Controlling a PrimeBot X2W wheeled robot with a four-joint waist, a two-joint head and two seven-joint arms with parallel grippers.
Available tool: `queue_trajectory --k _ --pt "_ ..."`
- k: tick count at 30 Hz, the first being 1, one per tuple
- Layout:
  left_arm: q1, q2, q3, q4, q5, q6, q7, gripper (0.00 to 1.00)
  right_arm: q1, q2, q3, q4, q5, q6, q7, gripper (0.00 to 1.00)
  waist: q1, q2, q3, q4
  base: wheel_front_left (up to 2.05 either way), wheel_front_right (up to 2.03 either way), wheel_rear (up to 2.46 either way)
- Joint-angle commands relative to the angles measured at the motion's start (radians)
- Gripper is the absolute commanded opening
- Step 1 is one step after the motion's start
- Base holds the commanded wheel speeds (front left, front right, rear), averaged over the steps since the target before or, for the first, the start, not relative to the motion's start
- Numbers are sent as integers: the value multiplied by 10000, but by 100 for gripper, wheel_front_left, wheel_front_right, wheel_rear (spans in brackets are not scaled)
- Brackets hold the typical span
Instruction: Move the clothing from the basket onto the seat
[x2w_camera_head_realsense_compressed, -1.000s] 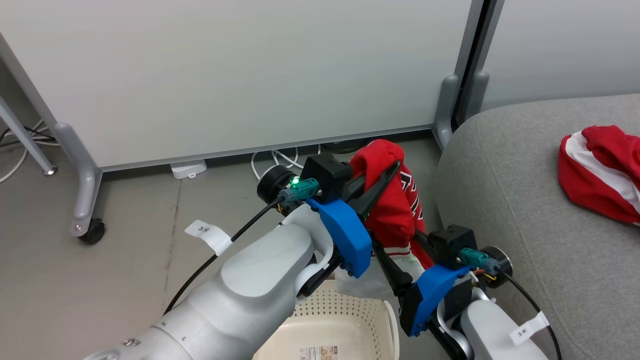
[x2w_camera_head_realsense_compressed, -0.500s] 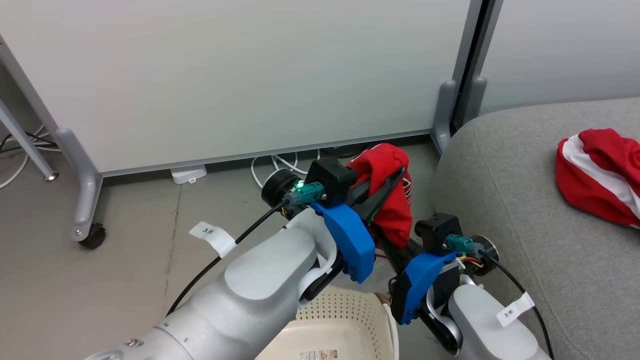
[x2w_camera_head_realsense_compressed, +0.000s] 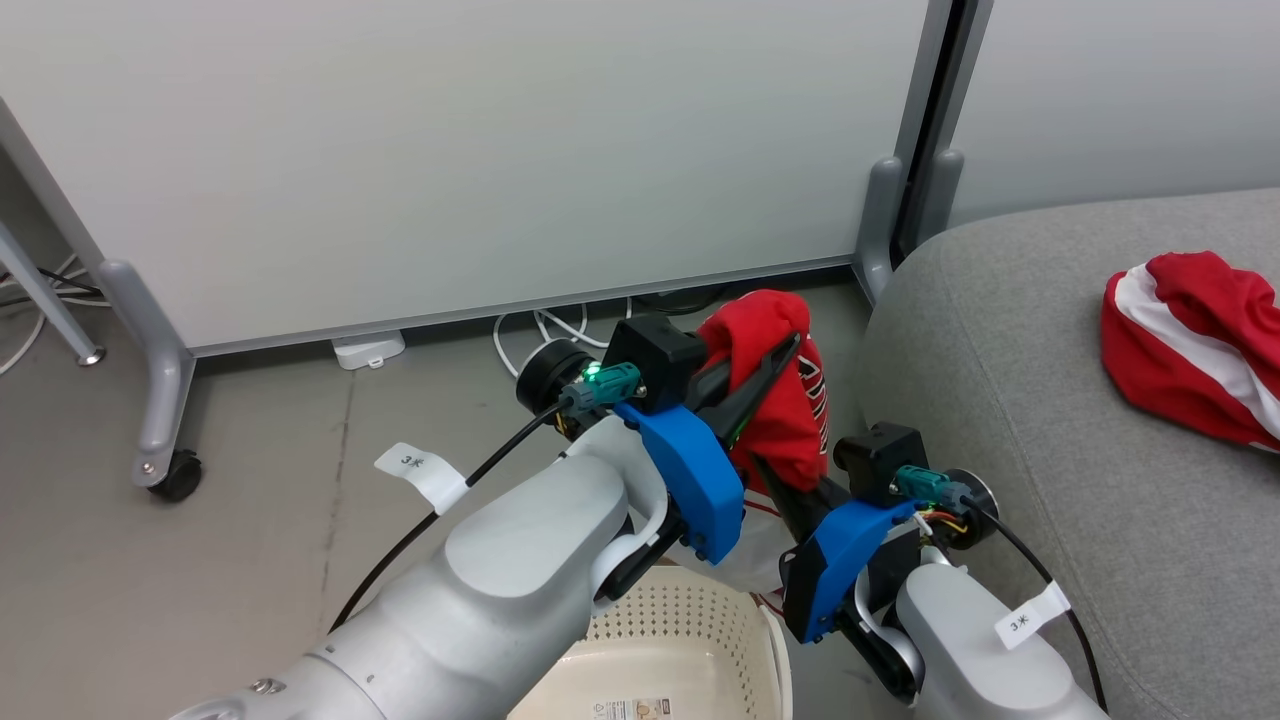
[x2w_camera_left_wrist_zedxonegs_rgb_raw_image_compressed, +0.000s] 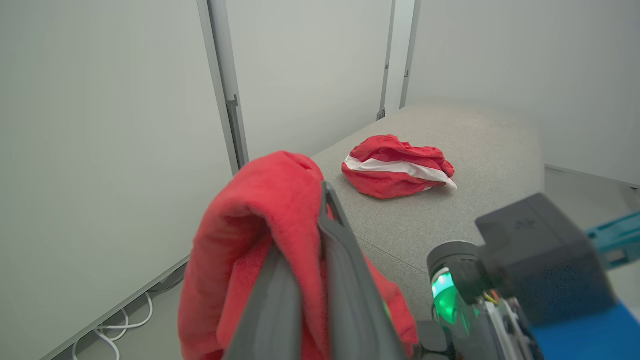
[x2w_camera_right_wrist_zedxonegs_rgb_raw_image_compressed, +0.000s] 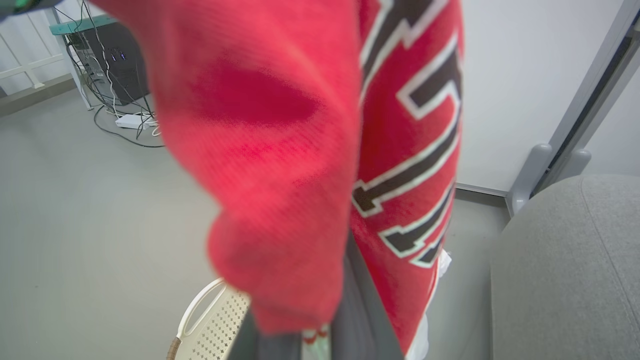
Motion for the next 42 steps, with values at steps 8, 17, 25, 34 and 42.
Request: queue_trajectory --k 8,17,25,34,42 --pt "-41 -5 -76 102 -173 -4 -47 100 -287 -8 -16 264 83 5 -219 0 0 0 7 -15 0 0 0" --pt "122 16 -77 246 -307 -4 -40 100 -404 -8 -158 427 57 5 -364 0 0 0 4 -2 0 0 0" --pt "948 518 1263 -442 237 211 -39 100 -348 -8 -577 456 -156 5 -508 0 0 0 75 -40 0 0 0" --pt "3115 1548 3661 -2433 1944 515 -39 100 -209 -12 -1205 -42 -730 5 -534 0 0 0 387 -351 0 0 0" --pt "5520 2043 6039 -4300 3784 827 -39 100 123 -14 -1420 -986 -1020 5 -301 0 0 0 594 -1314 0 0 0"
